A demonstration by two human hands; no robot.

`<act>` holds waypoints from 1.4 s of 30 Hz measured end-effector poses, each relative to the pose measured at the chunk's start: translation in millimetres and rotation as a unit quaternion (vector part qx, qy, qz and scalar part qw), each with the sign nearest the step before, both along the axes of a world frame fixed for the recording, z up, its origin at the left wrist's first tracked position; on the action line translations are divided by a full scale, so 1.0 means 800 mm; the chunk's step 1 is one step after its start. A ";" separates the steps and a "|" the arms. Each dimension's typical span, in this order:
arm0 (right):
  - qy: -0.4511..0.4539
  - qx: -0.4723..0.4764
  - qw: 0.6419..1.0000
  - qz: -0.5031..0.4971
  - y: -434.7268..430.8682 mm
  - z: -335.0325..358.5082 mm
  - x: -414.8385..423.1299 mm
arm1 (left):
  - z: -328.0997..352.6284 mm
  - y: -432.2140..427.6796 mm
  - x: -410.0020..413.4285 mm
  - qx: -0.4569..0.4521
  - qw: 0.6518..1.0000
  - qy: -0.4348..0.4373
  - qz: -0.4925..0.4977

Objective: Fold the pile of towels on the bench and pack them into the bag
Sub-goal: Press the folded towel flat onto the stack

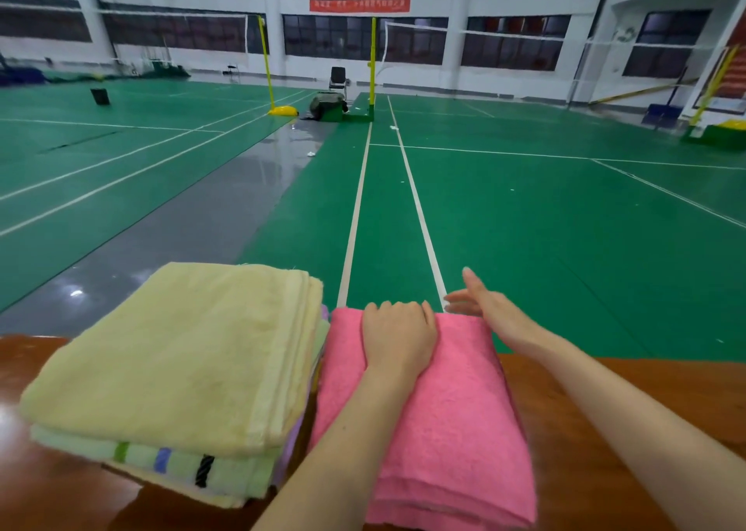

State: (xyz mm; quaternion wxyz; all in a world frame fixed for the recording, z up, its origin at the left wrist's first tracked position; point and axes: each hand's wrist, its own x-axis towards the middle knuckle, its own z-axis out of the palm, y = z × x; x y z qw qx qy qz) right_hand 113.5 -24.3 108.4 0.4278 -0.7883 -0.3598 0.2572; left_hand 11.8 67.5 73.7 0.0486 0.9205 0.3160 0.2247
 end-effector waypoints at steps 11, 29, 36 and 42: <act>-0.090 -0.136 0.986 0.026 0.017 -0.007 0.007 | -0.006 -0.003 -0.003 0.021 0.997 -0.054 0.054; -0.167 -0.019 0.986 0.010 0.031 -0.001 0.003 | -0.002 -0.001 -0.004 0.012 0.999 -0.041 0.010; -0.154 -0.023 0.988 0.025 -0.021 -0.033 -0.004 | -0.001 0.002 -0.005 0.019 0.996 -0.080 -0.036; -0.143 -0.007 0.990 0.006 -0.024 -0.023 -0.006 | -0.013 0.004 0.001 0.108 0.987 -0.116 0.024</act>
